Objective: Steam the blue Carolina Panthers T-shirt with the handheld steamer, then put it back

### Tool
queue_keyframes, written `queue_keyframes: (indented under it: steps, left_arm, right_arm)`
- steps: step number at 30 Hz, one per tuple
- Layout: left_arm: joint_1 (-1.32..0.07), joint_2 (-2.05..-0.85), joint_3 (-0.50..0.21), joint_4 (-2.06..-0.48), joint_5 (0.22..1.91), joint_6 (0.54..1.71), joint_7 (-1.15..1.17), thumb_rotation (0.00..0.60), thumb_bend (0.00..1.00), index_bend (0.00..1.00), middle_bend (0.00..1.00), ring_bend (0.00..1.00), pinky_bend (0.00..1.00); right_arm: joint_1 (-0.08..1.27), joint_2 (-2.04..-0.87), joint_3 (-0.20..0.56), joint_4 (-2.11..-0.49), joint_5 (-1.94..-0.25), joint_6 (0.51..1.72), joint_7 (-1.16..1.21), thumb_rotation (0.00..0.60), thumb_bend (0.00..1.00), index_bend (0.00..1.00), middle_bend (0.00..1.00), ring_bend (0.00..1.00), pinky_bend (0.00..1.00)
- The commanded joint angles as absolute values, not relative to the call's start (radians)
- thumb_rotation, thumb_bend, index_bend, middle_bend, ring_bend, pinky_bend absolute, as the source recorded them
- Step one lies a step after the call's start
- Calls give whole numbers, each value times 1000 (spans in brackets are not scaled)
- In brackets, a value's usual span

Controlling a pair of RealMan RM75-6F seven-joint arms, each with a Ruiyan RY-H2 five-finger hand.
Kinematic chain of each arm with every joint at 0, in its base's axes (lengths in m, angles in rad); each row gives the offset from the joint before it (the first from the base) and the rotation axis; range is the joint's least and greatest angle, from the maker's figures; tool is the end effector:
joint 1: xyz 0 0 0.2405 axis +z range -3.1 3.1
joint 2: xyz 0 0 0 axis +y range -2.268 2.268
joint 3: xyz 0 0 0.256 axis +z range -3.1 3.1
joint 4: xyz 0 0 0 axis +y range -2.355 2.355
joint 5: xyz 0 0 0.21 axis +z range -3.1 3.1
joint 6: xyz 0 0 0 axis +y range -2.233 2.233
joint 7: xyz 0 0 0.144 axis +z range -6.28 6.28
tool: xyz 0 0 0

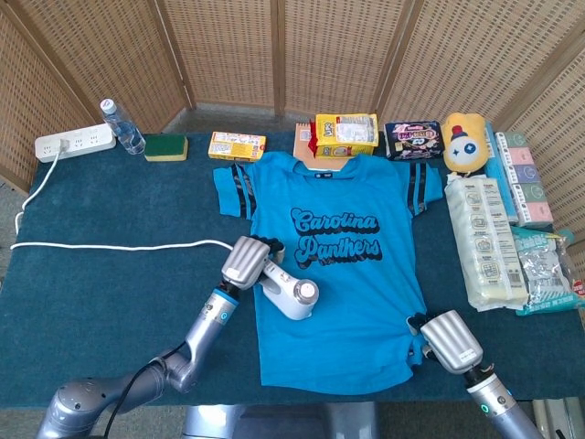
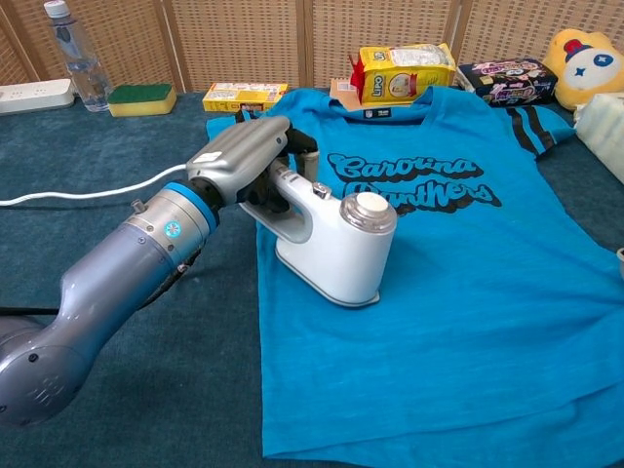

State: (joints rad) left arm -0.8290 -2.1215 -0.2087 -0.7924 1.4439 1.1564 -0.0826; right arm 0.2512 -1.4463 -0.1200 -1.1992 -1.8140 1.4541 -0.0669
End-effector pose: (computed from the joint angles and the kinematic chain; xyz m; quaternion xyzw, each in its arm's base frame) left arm -0.0885 0.3409 -0.1244 -0.6900 -0.3534 -0.5268 0.3486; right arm -0.2955 -0.1904 0.0416 0.7753 -0.2523 0.3798 0.4371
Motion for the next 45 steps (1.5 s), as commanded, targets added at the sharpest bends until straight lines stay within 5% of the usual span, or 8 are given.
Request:
queue_keyframes:
  steps: [1, 20, 34, 45]
  left_arm:
    - [-823, -2102, -189, -826, 1463, 1156, -84, 600, 431, 596, 698, 619, 568]
    - [-828, -2022, -151, -1004, 1477, 1085, 35, 600, 439, 558, 633, 528, 498]
    - [-846, -1968, -141, -1102, 1469, 1024, 155, 600, 586, 558, 633, 544, 620]
    - [-837, -1985, -176, -1053, 1454, 1068, 124, 600, 593, 558, 698, 634, 684]
  right_arm:
    - [251, -1447, -120, -1200, -1815, 1455, -67, 600, 488, 708, 634, 678, 804]
    - [248, -1443, -122, -1209, -1818, 1457, -74, 600, 488, 708, 634, 677, 803]
    - [246, -1441, -122, -1210, -1818, 1457, -73, 600, 487, 708, 634, 677, 803]
    - [246, -1442, -122, -1209, -1818, 1456, -73, 600, 488, 707, 634, 677, 804]
